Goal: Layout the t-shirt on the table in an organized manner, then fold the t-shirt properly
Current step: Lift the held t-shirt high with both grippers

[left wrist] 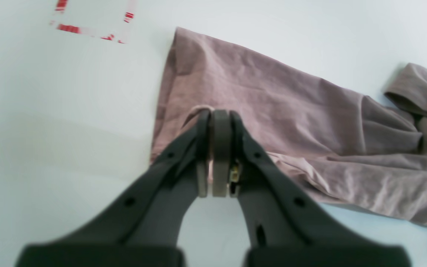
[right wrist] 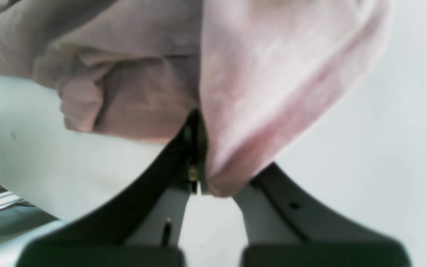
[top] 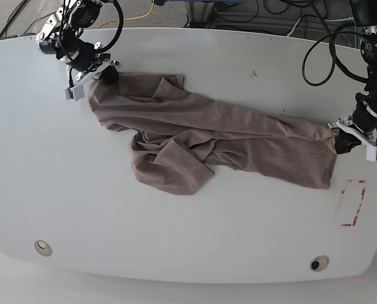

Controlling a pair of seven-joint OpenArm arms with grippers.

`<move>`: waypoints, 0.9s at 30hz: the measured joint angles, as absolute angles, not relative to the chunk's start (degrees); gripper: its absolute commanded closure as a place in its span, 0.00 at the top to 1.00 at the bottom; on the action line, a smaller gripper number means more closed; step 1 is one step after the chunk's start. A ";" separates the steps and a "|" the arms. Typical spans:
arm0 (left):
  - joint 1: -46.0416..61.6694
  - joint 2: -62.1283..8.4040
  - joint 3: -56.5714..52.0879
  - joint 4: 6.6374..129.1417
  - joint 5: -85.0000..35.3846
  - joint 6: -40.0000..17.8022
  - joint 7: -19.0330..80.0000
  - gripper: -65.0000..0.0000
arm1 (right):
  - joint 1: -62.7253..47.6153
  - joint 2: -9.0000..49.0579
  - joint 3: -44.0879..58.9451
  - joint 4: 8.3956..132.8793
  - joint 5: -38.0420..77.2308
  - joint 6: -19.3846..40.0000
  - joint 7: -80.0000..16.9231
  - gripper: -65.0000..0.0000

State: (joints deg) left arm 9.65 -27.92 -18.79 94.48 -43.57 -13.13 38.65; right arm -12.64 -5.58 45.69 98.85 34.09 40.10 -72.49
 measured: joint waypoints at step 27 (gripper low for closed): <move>-16.10 -29.74 1.28 104.16 -43.77 -13.54 39.42 0.00 | 0.91 13.43 47.16 112.60 33.78 40.10 -73.71 0.00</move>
State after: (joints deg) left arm -16.10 -29.74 1.28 104.16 -43.77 -13.54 39.42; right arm 0.91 13.43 47.16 112.60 33.78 40.10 -73.71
